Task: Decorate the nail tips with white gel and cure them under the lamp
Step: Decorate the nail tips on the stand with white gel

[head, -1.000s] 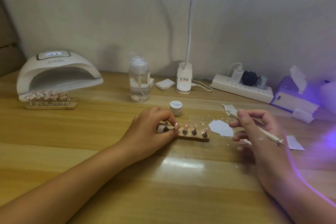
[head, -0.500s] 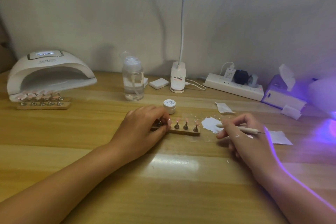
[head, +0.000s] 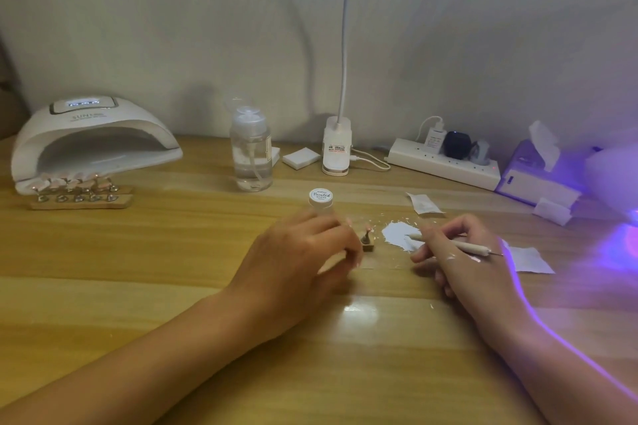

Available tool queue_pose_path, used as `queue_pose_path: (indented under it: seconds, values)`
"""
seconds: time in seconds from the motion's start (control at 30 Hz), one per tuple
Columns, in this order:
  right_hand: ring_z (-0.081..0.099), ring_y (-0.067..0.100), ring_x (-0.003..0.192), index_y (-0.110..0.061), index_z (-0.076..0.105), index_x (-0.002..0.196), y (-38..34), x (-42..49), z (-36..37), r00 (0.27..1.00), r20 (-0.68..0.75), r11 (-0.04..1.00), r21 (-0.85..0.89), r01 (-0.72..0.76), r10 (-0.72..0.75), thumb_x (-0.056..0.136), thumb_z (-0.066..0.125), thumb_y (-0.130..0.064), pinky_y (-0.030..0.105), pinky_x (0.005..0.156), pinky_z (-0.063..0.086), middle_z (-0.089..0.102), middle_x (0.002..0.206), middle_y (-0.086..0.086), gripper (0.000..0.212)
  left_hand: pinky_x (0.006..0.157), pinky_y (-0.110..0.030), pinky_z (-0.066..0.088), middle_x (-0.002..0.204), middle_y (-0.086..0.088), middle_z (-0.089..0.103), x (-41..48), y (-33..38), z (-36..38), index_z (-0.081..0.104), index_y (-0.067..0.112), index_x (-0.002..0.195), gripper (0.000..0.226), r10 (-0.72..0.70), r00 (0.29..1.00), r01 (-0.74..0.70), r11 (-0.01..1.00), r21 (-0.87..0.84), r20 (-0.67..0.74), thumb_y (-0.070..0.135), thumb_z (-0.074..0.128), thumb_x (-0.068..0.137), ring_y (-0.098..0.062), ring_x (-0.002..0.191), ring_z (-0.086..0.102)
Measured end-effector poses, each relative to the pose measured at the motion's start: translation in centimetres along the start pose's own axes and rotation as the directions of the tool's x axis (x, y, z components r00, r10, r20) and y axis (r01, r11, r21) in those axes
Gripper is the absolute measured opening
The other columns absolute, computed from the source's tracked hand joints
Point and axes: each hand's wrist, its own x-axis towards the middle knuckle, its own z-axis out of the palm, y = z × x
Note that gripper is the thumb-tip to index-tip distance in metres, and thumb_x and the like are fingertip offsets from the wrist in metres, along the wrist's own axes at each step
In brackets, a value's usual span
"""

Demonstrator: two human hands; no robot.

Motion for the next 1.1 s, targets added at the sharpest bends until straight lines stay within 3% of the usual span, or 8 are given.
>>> queue_pose_path:
  seconds: [0.1,0.2,0.33,0.5,0.63,0.8,0.93,1.1]
  values:
    - [0.054,0.007,0.043,-0.025,0.053,0.097,-0.6,-0.3,0.1,0.993,-0.065,0.993,0.064,0.102,-0.098,0.100,0.057,-0.041,0.020,0.038,0.041,0.077,0.082,-0.006,0.017,0.063,-0.027,0.047,0.085,0.024,0.058,-0.3,-0.2,0.9,0.064,0.037,0.087,0.002,-0.125,0.986,0.143,0.974,-0.177,0.108,0.038,0.065,0.085,0.000,0.070,0.052]
    - [0.060,0.010,0.054,-0.025,0.055,0.101,-1.7,-0.9,0.2,0.973,-0.086,0.961,0.159,0.225,-0.214,0.098,0.062,-0.038,0.021,0.042,0.046,0.076,0.086,-0.004,0.016,0.059,-0.025,0.043,0.081,0.023,0.063,0.0,-1.0,1.4,0.070,0.036,0.087,0.006,-0.169,0.976,0.204,0.932,-0.300,0.138,0.032,0.074,0.083,-0.008,0.063,0.053]
    - [0.047,0.009,0.040,-0.018,0.059,0.083,-2.9,-2.6,2.3,0.986,0.143,0.901,0.433,0.015,-0.085,0.085,0.070,-0.039,0.017,0.036,0.035,0.065,0.060,0.004,0.024,0.060,-0.025,0.045,0.083,0.027,0.065,0.2,-1.3,1.5,0.073,0.035,0.088,0.009,-0.197,0.965,0.247,0.901,-0.355,0.171,0.030,0.077,0.082,-0.009,0.062,0.055]
    - [0.051,0.011,0.044,-0.014,0.051,0.079,-2.7,-2.9,3.1,0.979,0.204,0.932,0.352,-0.088,0.015,0.086,0.073,-0.026,0.019,0.039,0.038,0.065,0.057,0.007,0.026,0.064,-0.021,0.043,0.080,0.017,0.065,0.2,-1.4,1.4,0.073,0.036,0.083,0.009,-0.229,0.959,0.276,0.894,-0.353,0.168,0.029,0.078,0.081,0.000,0.063,0.057]
    - [0.050,0.011,0.042,-0.013,0.048,0.066,-2.5,-2.9,3.3,0.978,0.208,0.939,0.336,-0.077,0.006,0.083,0.067,-0.011,0.018,0.040,0.039,0.061,0.051,0.010,0.026,0.084,-0.033,0.051,0.075,0.021,0.058,0.2,-1.4,1.3,0.072,0.032,0.080,0.007,-0.249,0.953,0.297,0.888,-0.350,0.174,0.029,0.078,0.081,0.009,0.065,0.056]
    - [0.058,0.010,0.048,-0.009,0.050,0.068,-2.6,-3.1,3.4,0.972,0.233,0.945,0.321,-0.061,-0.016,0.085,0.066,-0.011,0.018,0.047,0.046,0.066,0.055,0.013,0.024,0.064,-0.021,0.042,0.082,0.018,0.064,0.2,-1.3,1.2,0.073,0.030,0.083,0.008,-0.243,0.956,0.288,0.889,-0.355,0.166,0.025,0.079,0.081,0.000,0.066,0.059]
    - [0.057,0.011,0.048,-0.011,0.050,0.067,-2.5,-3.1,3.5,0.974,0.228,0.946,0.318,-0.053,-0.022,0.085,0.067,-0.012,0.018,0.047,0.046,0.066,0.055,0.013,0.025,0.067,-0.021,0.043,0.086,0.016,0.066,0.1,-1.3,1.2,0.073,0.030,0.083,0.009,-0.233,0.957,0.280,0.893,-0.352,0.170,0.023,0.078,0.081,-0.003,0.065,0.060]
    - [0.058,0.010,0.047,-0.011,0.050,0.067,-2.6,-3.1,3.5,0.973,0.229,0.946,0.318,-0.057,-0.018,0.085,0.067,-0.017,0.018,0.047,0.046,0.066,0.056,0.014,0.026,0.073,0.000,0.032,0.084,0.012,0.068,0.3,-1.2,1.0,0.072,0.028,0.081,0.010,-0.221,0.961,0.267,0.900,-0.345,0.168,0.021,0.079,0.080,0.002,0.064,0.061]
